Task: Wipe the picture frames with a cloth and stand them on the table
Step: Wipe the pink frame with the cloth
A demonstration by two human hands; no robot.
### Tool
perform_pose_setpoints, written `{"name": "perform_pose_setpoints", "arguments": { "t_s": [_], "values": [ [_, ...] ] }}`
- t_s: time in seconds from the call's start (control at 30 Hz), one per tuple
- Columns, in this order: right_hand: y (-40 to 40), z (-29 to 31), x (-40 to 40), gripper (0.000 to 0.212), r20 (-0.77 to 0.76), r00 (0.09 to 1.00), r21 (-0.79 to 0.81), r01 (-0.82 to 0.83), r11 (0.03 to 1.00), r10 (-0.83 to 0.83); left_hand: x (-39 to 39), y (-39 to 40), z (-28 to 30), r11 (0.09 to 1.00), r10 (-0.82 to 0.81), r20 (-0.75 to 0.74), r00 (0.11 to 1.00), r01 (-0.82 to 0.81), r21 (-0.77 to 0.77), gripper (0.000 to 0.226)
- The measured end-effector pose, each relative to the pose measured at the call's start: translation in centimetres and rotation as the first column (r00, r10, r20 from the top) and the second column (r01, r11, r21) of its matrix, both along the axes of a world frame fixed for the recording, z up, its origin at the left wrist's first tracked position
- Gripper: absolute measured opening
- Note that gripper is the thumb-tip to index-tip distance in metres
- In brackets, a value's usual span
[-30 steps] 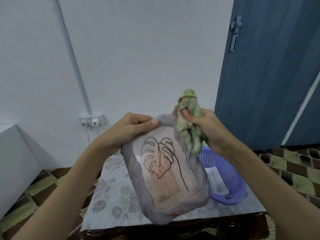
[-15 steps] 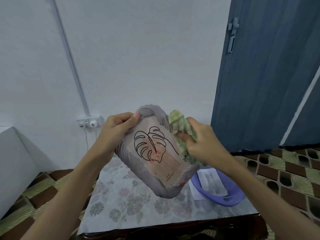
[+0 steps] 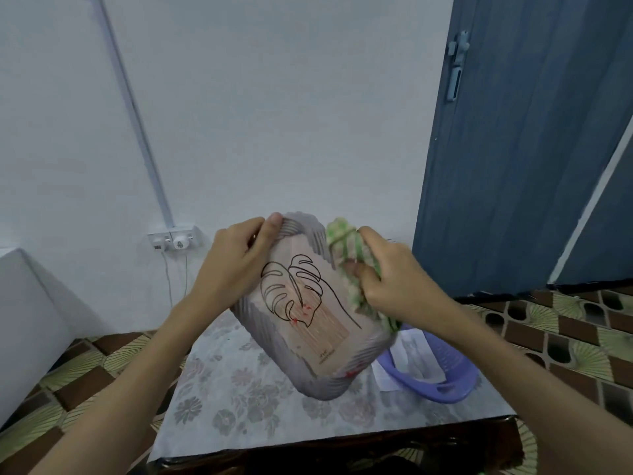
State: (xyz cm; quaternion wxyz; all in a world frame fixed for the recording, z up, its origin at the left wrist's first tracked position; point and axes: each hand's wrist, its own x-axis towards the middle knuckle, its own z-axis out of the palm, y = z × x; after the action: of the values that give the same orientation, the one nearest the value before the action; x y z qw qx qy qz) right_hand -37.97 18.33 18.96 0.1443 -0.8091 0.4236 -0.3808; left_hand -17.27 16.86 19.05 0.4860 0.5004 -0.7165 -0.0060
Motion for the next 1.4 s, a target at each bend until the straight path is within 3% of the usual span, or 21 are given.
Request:
{"name": "perform_pose_setpoints", "arguments": {
  "t_s": [0.07,0.17,0.3,0.43,0.53,0.57,0.63,0.67,0.77,0.83,0.9,0.97,1.0,1.1,1.17,1.23,1.27,1.3,1.4],
  "values": [
    [-0.4,0.4,0.1,0.011,0.115,0.99,-0.054,0.089,0.995,-0.082,-0.4,0.2,-0.1,1.0,-0.01,-0.035,0.999,0.009,-0.004,0.054],
    [-0.9,2.0,-0.5,0.009,0.317,0.947,0.17,0.004,0.985,-0.059,-0.4,0.3,0.2,0.999,-0.032,-0.077,0.997,0.032,0.01,0.053],
    [-1.8,4.3,-4.3,0.01,0.689,0.708,0.32,-0.102,0.942,-0.157,0.8,0.0,0.2,1.0,0.003,-0.134,0.991,0.001,0.027,0.055],
    [-0.8,4.2,-7.3,0.015,0.661,0.735,0.365,-0.137,0.921,-0.152,1.5,0.0,-0.3,0.997,0.07,-0.208,0.976,-0.063,0.044,0.05],
    [1.0,1.7,-5.7,0.019,0.577,0.817,0.427,-0.27,0.863,-0.03,0.8,-0.2,-0.6,0.994,0.106,-0.259,0.96,-0.1,0.034,0.05],
    [1.5,0.6,-4.6,0.017,0.492,0.87,0.412,-0.241,0.879,0.008,0.6,-0.2,-0.6,0.994,0.11,-0.265,0.958,-0.108,0.023,0.05],
    [1.5,-1.7,-2.8,0.018,0.256,0.965,0.216,-0.001,0.976,-0.056,0.2,-0.1,-0.8,0.993,0.107,-0.247,0.963,-0.115,-0.017,0.05],
    [1.2,-2.6,-2.1,0.018,0.209,0.966,0.071,0.141,0.987,-0.153,0.0,0.0,-1.0,0.993,0.101,-0.237,0.966,-0.112,-0.037,0.049],
    [0.1,-3.6,-1.6,0.006,0.319,0.894,-0.062,0.35,0.935,-0.313,-0.2,0.4,-1.6,0.992,0.094,-0.235,0.967,-0.111,-0.063,0.05],
    [-0.3,-3.4,-2.0,0.006,0.384,0.888,-0.004,0.277,0.961,-0.254,0.1,0.4,-1.9,0.99,0.106,-0.24,0.965,-0.124,-0.061,0.051],
    [0.0,-3.0,-2.4,0.014,0.389,0.919,0.128,0.022,0.992,-0.071,0.5,0.3,-1.9,0.99,0.12,-0.257,0.959,-0.136,-0.043,0.05],
    [0.5,-2.9,-2.9,0.031,0.296,0.951,0.2,-0.154,0.968,0.091,0.9,0.1,-2.0,0.99,0.126,-0.269,0.955,-0.14,-0.034,0.05],
    [0.5,-3.1,-3.1,0.035,0.238,0.965,0.171,-0.15,0.974,0.107,1.0,0.1,-2.2,0.99,0.118,-0.257,0.959,-0.134,-0.047,0.052],
    [0.5,-3.6,-3.5,0.029,0.248,0.968,0.028,-0.052,0.998,0.043,1.0,0.1,-2.8,0.991,0.067,-0.217,0.974,-0.09,-0.098,0.054],
    [0.5,-3.3,-3.6,0.018,0.401,0.916,0.138,-0.069,0.988,0.008,0.9,0.3,-3.1,0.993,0.038,-0.24,0.97,-0.065,-0.103,0.056],
    [0.2,-2.6,-4.0,0.012,0.662,0.743,0.352,-0.188,0.917,-0.102,1.0,0.3,-3.3,0.993,0.024,-0.265,0.964,-0.054,-0.108,0.056],
    [-0.1,-2.2,-4.4,0.011,0.747,0.643,0.416,-0.253,0.874,-0.17,1.0,0.2,-3.3,0.993,0.021,-0.268,0.963,-0.052,-0.11,0.056],
    [-0.3,-1.8,-5.0,0.01,0.775,0.6,0.441,-0.287,0.85,-0.199,1.0,0.2,-3.3,0.993,0.024,-0.264,0.964,-0.055,-0.108,0.053],
    [0.0,-0.8,-5.6,0.022,0.716,0.694,0.447,-0.371,0.814,-0.077,1.0,0.1,-3.2,0.991,0.04,-0.225,0.974,-0.067,-0.114,0.049]
  ]
}}
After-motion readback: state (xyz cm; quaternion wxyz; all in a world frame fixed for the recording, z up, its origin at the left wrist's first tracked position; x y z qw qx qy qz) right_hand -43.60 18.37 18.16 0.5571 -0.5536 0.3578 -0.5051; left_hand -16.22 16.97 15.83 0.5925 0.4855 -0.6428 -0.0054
